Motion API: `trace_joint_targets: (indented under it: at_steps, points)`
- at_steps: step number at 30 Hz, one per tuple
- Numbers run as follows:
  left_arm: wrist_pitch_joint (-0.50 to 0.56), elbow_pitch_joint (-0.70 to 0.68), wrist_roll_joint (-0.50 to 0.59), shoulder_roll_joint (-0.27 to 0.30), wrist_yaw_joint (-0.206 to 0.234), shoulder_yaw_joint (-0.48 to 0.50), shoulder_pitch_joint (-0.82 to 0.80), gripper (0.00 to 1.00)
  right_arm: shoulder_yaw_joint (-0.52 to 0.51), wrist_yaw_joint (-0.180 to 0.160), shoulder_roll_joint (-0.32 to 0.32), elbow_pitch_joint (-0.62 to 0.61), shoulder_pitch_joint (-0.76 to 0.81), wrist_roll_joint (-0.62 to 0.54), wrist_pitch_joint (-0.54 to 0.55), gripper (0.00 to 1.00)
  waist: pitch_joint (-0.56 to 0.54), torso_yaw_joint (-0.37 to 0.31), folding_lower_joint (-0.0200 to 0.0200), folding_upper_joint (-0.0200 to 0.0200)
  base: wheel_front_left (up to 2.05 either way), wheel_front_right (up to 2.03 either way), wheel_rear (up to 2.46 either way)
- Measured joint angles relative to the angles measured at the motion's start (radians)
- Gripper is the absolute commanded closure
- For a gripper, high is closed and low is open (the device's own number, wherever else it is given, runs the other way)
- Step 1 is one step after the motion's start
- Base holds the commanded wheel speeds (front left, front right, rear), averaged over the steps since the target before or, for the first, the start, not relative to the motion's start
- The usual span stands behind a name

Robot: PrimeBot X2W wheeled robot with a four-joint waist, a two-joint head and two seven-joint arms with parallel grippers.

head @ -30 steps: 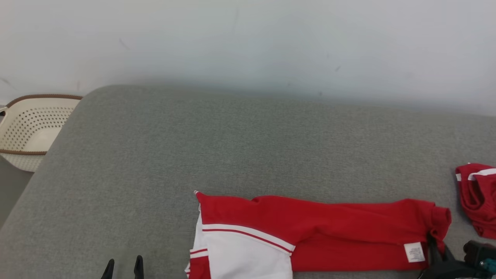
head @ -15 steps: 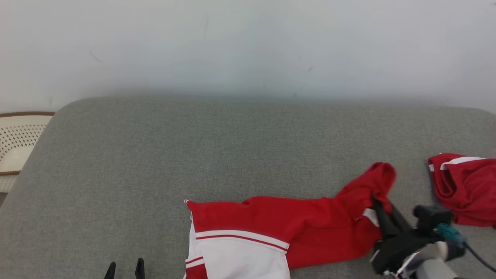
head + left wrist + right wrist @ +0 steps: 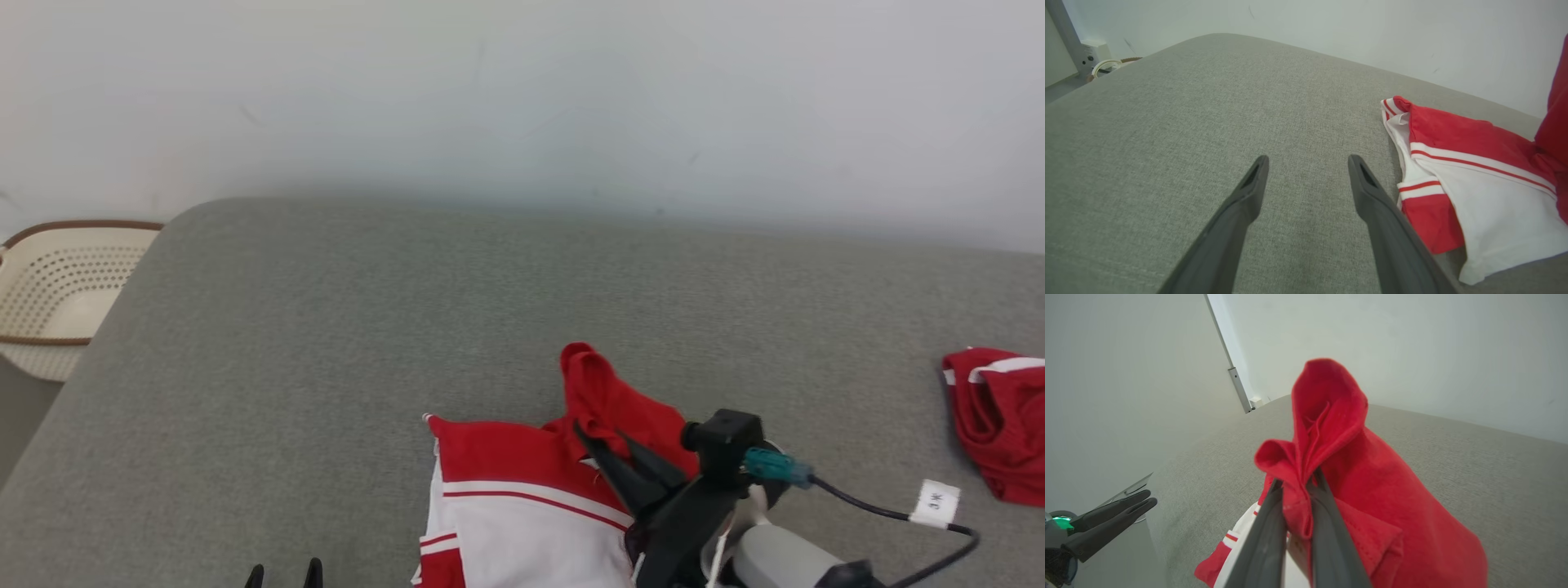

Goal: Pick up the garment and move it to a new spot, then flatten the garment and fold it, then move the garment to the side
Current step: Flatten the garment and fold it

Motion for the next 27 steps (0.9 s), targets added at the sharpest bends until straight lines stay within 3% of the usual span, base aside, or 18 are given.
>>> trace_joint_targets:
  at_steps: [6,12,14,15,16,17,25,27]
  points:
    - [0.000,0.010,-0.002,0.000,0.000,-0.017,0.001,0.00,0.142,0.000,0.036,0.079,-0.068,0.051,-0.009,1.00,0.001,0.068,0.0000,0.0000,0.00,0.00,0.00]
    - [0.000,0.008,0.001,0.000,-0.002,-0.014,0.009,0.00,0.205,0.000,0.077,0.188,-0.098,0.083,-0.025,1.00,0.001,0.145,0.0000,0.0000,0.00,0.00,0.00]
    - [0.000,0.008,0.001,0.000,-0.006,-0.012,0.012,0.00,0.214,0.000,0.093,0.223,-0.102,0.102,-0.025,0.72,0.001,0.168,0.0000,0.0000,0.00,0.00,0.00]
    - [0.000,0.008,0.001,0.000,-0.007,-0.011,0.014,0.00,0.217,0.000,0.102,0.238,-0.108,0.109,-0.026,0.65,0.002,0.179,0.0000,0.0000,0.00,0.00,0.00]
    - [0.000,0.009,0.001,0.000,-0.007,-0.008,0.018,0.00,0.216,0.000,0.110,0.248,-0.114,0.116,-0.027,0.20,0.004,0.189,0.0000,0.0000,0.00,0.00,0.00]
    - [0.000,0.009,0.001,0.000,-0.007,-0.005,0.020,0.00,0.212,0.000,0.118,0.261,-0.119,0.130,-0.027,0.00,0.006,0.196,0.0000,0.0000,0.00,0.00,0.00]
    - [0.000,0.008,-0.002,0.000,0.000,0.008,0.022,0.00,0.012,0.000,0.119,0.230,-0.128,0.100,-0.031,0.00,0.023,0.189,0.0000,0.0000,0.00,0.00,0.00]
    - [0.000,0.005,-0.002,0.000,0.000,0.007,0.021,0.00,-0.077,0.000,0.100,0.217,-0.109,0.074,-0.031,0.00,0.022,0.174,0.0000,0.0000,0.00,0.00,0.00]
